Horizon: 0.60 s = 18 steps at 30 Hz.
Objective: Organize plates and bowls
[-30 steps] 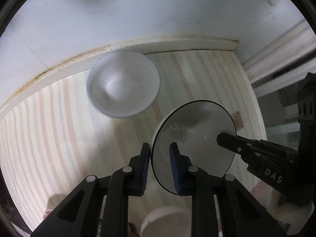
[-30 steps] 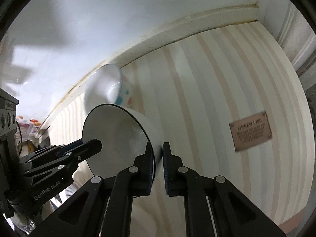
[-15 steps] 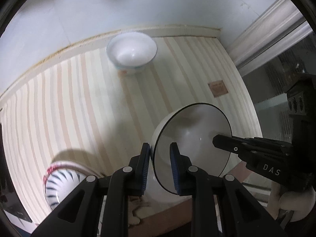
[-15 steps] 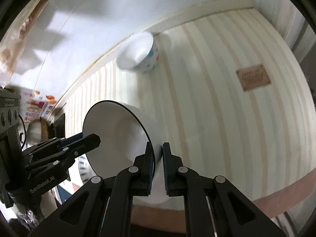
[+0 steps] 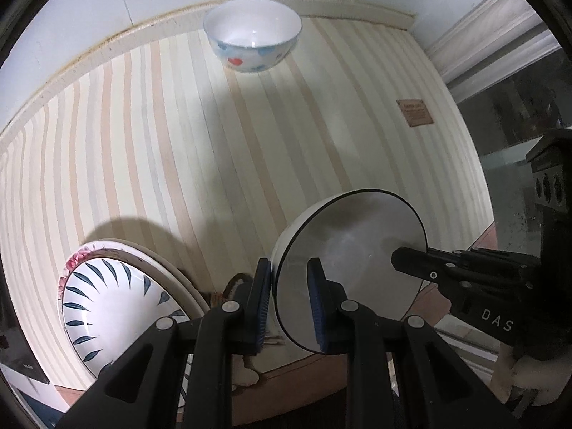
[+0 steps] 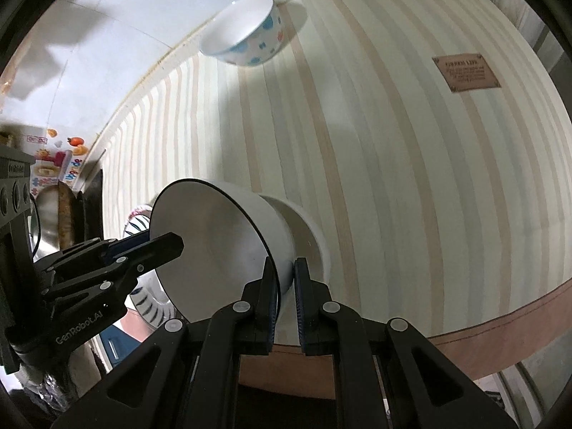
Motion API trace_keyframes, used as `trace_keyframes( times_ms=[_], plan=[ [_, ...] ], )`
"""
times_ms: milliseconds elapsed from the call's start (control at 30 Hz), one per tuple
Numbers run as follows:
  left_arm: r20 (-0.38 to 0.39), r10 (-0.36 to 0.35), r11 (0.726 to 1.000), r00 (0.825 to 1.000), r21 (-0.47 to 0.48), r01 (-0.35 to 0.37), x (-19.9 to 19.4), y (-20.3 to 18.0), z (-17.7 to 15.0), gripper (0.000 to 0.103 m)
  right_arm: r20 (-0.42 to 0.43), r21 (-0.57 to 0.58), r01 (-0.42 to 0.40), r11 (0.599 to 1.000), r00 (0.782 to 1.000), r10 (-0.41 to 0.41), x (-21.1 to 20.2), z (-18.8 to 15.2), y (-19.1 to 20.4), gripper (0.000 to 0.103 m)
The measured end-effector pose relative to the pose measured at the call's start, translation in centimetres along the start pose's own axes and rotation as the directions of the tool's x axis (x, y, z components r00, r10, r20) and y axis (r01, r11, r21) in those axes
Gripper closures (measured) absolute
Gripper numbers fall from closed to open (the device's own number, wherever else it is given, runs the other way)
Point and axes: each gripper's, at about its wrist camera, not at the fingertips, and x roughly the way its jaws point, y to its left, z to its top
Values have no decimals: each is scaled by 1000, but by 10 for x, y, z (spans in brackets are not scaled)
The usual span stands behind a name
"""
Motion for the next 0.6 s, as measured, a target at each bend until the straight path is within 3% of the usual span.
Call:
trace_keyframes(
  times_ms=[600],
  plan=[
    [-61,41,998,997,48,-38,23,-8,0,85,-84,17,74,997,994,-72,22,13,-3,91]
  ],
)
